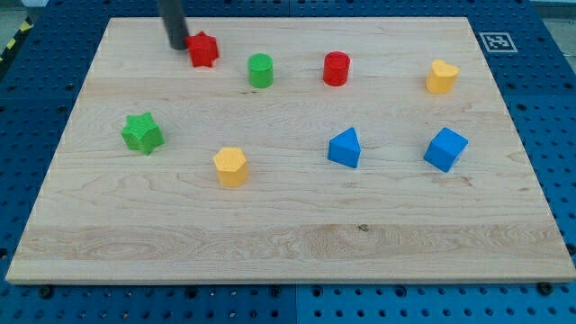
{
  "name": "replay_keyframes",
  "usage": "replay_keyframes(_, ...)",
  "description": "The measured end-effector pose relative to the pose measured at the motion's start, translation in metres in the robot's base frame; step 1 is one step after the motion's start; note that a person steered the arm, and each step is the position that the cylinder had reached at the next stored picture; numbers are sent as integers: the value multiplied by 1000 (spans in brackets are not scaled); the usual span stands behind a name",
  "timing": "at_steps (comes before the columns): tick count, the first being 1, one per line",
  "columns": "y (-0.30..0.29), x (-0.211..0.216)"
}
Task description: Push the green star to the left of the red star
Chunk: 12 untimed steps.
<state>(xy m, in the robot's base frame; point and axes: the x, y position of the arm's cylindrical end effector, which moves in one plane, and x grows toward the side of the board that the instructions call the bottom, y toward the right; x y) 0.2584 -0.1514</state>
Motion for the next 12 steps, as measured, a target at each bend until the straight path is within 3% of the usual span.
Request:
replay_keyframes(2, 69, 44)
replay_keyframes(3, 28, 45)
replay_keyframes(4, -15, 77)
replay_keyframes(5, -70, 122)
replay_keyframes(6, -84, 173)
replay_keyframes(8, 21, 189)
replay_keyframes(9, 23, 226)
replay_keyframes(10, 51, 237)
replay_keyframes(11, 89, 187)
replay_keyframes(12, 69, 170)
